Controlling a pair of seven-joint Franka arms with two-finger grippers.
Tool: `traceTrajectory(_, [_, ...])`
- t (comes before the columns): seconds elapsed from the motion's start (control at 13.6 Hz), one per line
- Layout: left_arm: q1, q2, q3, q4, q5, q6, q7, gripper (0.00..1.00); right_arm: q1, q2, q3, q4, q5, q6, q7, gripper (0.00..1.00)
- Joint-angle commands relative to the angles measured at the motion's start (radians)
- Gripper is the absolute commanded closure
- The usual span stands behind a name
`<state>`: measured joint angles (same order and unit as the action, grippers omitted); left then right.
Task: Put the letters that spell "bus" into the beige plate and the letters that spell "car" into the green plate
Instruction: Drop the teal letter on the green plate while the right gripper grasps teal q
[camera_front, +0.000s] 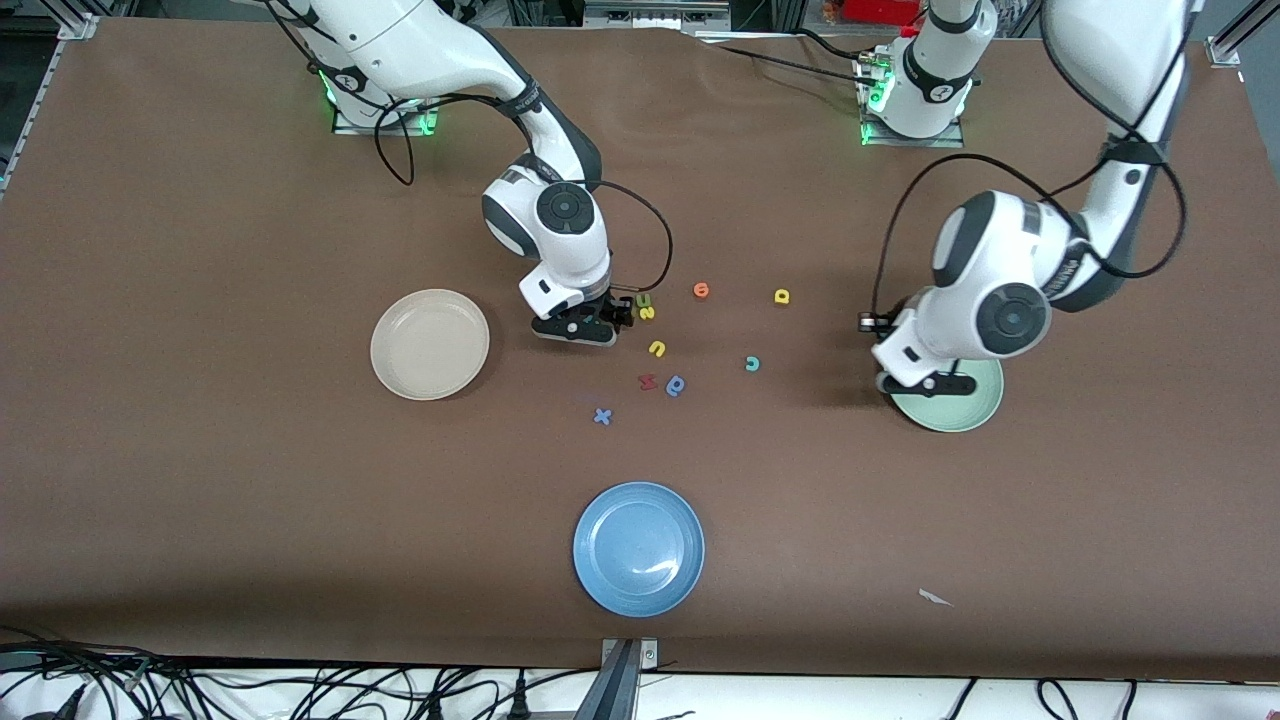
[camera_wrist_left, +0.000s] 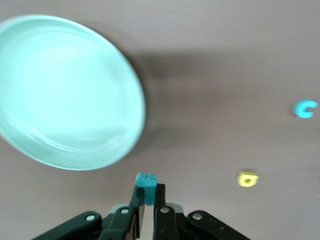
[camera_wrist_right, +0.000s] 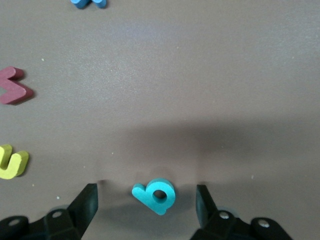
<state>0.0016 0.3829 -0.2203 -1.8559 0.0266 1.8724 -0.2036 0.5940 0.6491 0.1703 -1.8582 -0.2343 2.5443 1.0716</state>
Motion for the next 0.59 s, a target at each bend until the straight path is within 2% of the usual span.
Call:
traceTrajectory(0.0, [0.061, 0.019, -0.005, 0.015, 0.062, -0.016, 0.097, 1.00, 0.003, 0.020, 0.000, 0.019, -0.023, 0.016, 0.025, 0.12])
traceTrajectory(0.29, [0.104, 0.132, -0.005, 0.015, 0.148, 0.082, 0.121, 0.99, 0.003, 0.023, -0.002, 0.016, -0.028, 0.019, 0.024, 0.23])
traceTrajectory(0.44, [0.104, 0.137, -0.005, 0.014, 0.150, 0.080, 0.121, 0.96, 0.003, 0.023, -0.003, 0.014, -0.030, 0.019, 0.024, 0.28])
traceTrajectory(0.51, [0.104, 0.137, -0.005, 0.014, 0.148, 0.080, 0.121, 0.89, 0.003, 0.023, -0.003, 0.014, -0.030, 0.019, 0.024, 0.31])
